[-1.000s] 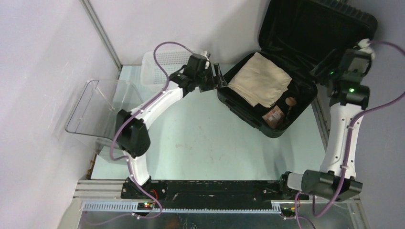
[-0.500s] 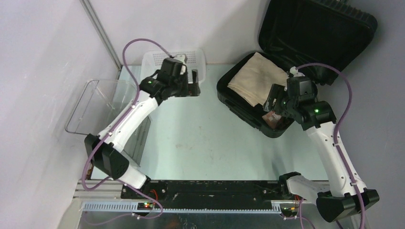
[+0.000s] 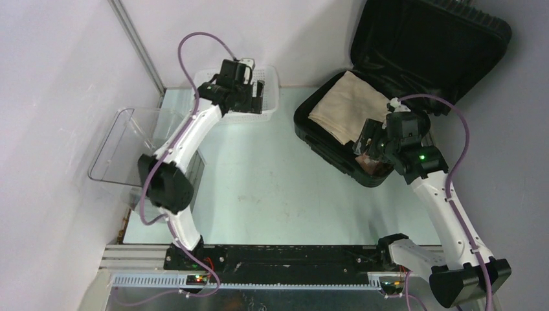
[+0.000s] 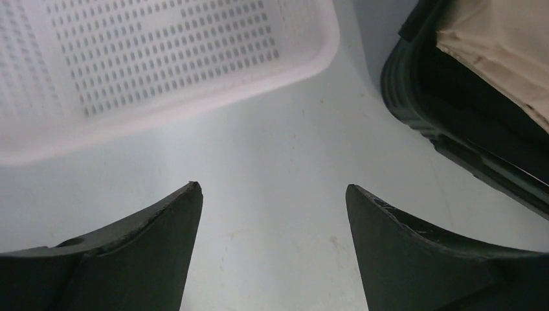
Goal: Open, take out, and arrange the luggage
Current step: Move the bin to the center of the board.
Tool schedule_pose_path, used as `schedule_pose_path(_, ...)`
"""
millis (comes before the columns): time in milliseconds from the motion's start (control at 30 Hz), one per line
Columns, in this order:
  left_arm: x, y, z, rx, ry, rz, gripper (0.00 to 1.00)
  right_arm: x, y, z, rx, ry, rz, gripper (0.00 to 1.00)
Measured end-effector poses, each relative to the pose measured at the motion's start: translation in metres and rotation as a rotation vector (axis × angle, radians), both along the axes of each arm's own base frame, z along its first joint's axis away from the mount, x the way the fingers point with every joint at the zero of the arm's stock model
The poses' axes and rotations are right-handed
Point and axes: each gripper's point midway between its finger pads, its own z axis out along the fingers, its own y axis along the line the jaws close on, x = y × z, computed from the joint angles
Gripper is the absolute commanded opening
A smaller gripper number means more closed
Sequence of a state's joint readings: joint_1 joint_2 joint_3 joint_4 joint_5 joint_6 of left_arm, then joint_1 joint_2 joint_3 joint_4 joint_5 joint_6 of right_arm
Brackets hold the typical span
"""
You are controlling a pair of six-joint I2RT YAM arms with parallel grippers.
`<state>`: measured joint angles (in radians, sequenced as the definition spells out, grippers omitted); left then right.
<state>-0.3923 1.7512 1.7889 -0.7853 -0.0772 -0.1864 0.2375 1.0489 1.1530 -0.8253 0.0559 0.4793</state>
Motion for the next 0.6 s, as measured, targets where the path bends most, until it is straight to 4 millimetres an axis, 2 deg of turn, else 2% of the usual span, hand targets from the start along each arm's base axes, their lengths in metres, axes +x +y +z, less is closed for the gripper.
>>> schedule_pose_path(167,0.047,-0.016,-0.028,0.074,0.006,-0.079,0.85,0.006,0.012,0.004,0.044,-0.038,0.053,0.75)
schedule_pose_path(333,0.069,-0.035,-0.059,0.116,0.022,-0.236,0.81,0.009,0.028,0.01,0.088,-0.069,0.132,0.74)
schedule_pose_path(500,0.097,-0.053,-0.069,0.107,-0.024,-0.306,0.77,0.017,0.038,0.02,0.114,-0.122,0.184,0.73)
schedule_pose_path(600,0.105,-0.06,-0.076,0.096,-0.036,-0.328,0.75,0.021,0.042,0.024,0.127,-0.144,0.202,0.72)
